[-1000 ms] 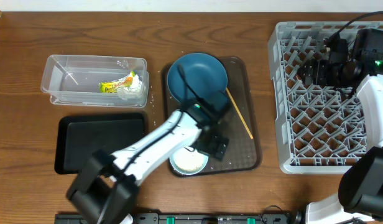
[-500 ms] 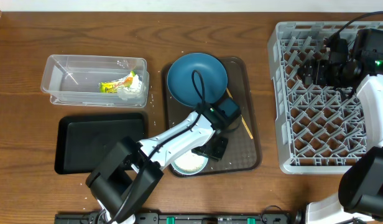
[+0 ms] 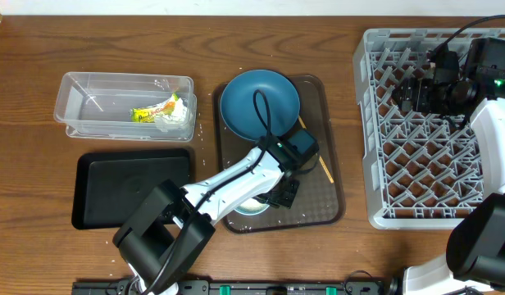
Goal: Sort waste into correct bins and load items into the dishwasher rack
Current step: 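Reach the left gripper to the white bowl and grasp it, then lift the white bowl and carry it left over the black tray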
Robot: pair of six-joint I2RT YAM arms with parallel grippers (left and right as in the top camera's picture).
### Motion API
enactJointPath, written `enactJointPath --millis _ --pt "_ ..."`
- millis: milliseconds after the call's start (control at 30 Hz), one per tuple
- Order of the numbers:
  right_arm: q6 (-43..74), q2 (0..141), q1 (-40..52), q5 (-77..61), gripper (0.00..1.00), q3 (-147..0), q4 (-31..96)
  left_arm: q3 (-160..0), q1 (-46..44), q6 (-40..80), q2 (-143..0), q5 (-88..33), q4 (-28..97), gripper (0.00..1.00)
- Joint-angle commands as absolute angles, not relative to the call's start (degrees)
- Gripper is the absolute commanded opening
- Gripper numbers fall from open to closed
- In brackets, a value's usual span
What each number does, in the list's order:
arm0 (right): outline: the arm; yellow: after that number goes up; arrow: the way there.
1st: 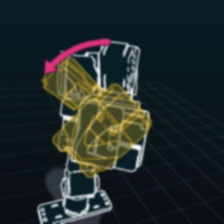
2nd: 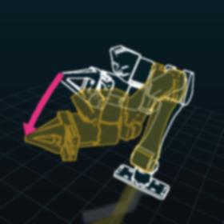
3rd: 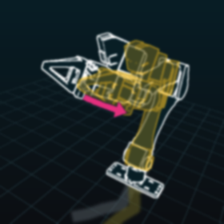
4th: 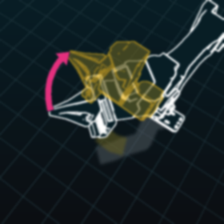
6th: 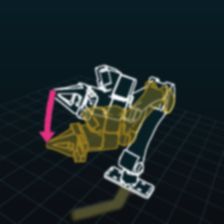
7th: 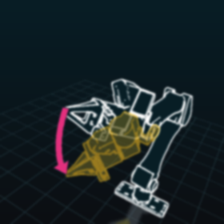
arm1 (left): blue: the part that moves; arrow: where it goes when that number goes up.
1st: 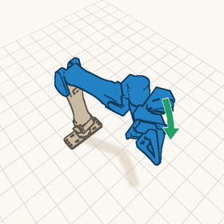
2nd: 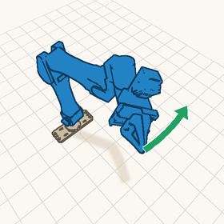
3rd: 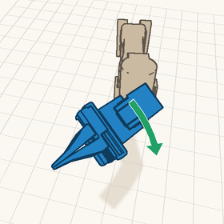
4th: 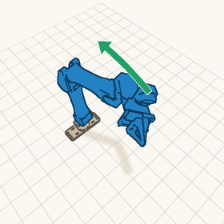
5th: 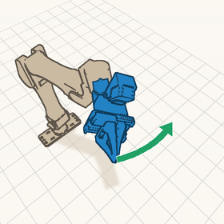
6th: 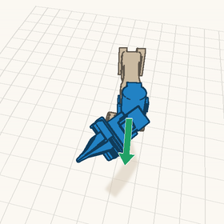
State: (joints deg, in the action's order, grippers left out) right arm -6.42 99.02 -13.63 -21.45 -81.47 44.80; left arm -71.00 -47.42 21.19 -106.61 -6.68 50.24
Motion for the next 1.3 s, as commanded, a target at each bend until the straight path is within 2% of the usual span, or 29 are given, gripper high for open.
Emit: enactJointPath --millis 0,367,633,933,1100,1267 --pt "-5.6 99.0 -13.3 -22.3 0.85 -81.4 44.8 -71.1 -47.2 21.1 -107.2 -2.0 50.0 0.06" --pt "-5.6 99.0 -13.3 -21.2 0.86 -81.4 44.8 -71.2 -46.5 21.1 -104.1 -1.9 51.4 0.06" --pt "-5.7 99.0 -13.3 -21.0 0.86 -81.4 44.8 -71.2 -40.3 20.0 -94.9 -1.9 53.7 0.06" --pt "-5.7 99.0 -13.3 -20.8 0.86 -81.4 44.8 -71.2 -24.0 16.8 -84.8 -3.7 57.4 0.06" --pt "-5.7 99.0 -13.3 -20.8 0.86 -81.4 44.8 -71.2 -12.1 10.7 -83.4 -14.6 57.4 0.06" --pt "-5.9 99.0 -13.3 -20.7 0.86 -81.4 44.8 -69.0 0.7 3.5 -83.5 -30.7 55.3 0.06"
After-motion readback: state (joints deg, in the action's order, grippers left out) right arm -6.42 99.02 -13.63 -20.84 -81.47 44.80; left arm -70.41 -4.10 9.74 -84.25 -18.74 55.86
